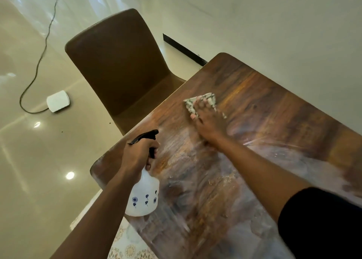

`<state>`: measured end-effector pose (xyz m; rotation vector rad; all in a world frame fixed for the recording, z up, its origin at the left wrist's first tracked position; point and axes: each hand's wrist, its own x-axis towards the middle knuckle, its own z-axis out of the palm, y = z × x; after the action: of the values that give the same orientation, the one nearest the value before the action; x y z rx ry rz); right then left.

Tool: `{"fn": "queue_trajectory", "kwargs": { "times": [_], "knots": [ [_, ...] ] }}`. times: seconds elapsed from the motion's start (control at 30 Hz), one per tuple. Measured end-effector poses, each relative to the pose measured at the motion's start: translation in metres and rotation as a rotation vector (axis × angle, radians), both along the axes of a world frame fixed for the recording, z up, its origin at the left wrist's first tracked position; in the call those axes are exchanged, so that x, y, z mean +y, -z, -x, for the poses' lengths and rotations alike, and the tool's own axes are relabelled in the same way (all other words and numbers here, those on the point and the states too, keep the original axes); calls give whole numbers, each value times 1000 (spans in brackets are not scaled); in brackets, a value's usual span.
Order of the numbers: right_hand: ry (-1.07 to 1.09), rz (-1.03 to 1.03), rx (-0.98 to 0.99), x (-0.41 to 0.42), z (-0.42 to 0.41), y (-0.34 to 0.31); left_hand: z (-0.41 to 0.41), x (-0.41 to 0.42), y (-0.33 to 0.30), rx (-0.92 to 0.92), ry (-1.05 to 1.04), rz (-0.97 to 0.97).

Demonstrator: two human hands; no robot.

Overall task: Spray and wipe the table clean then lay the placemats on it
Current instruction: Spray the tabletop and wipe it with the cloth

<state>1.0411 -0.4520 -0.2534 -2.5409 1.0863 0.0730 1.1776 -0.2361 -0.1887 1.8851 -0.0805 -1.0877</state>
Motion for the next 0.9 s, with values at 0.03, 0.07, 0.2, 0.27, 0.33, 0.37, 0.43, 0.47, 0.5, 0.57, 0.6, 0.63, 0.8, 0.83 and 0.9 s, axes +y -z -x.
{"fn": "queue_trajectory", "kwargs": {
  "times": [0.03,0.07,0.2,0.27,0.33,0.37,0.43,0.47,0.5,0.57,0.6,0.63,0.8,0.83,0.9],
  "knots": [
    [-45,1,-11,22,9,1,6,4,-1,-7,6,-7],
    [-95,5,-26,43,19,4,12,7,-2,-10,9,-13],
    [-279,26,-62,83,65,15,33,18,-6,27,46,-23],
    [-279,28,-57,71,83,13,40,21,-6,48,88,-22],
    [-119,25,-34,43,94,10,46,23,-7,63,129,19],
    [-7,26,-16,25,98,9,49,24,-7,60,143,36],
    [177,11,18,-10,107,7,52,27,-6,45,147,47],
    [244,-9,22,-24,110,6,54,28,-5,34,141,44],
    [303,-22,27,-33,111,5,55,31,-4,30,136,39],
    [396,-20,48,-37,102,3,56,36,-4,45,121,37],
    [428,-25,56,-32,93,2,57,39,-5,45,113,46],
    [436,-31,61,-22,82,0,57,43,-6,37,100,60],
    [90,8,43,63,26,-1,52,51,-8,-10,6,90],
    [-10,7,50,87,17,2,50,53,-8,-23,-20,82],
    [-229,0,46,133,3,7,46,56,-7,-57,-72,53]
  ]
}}
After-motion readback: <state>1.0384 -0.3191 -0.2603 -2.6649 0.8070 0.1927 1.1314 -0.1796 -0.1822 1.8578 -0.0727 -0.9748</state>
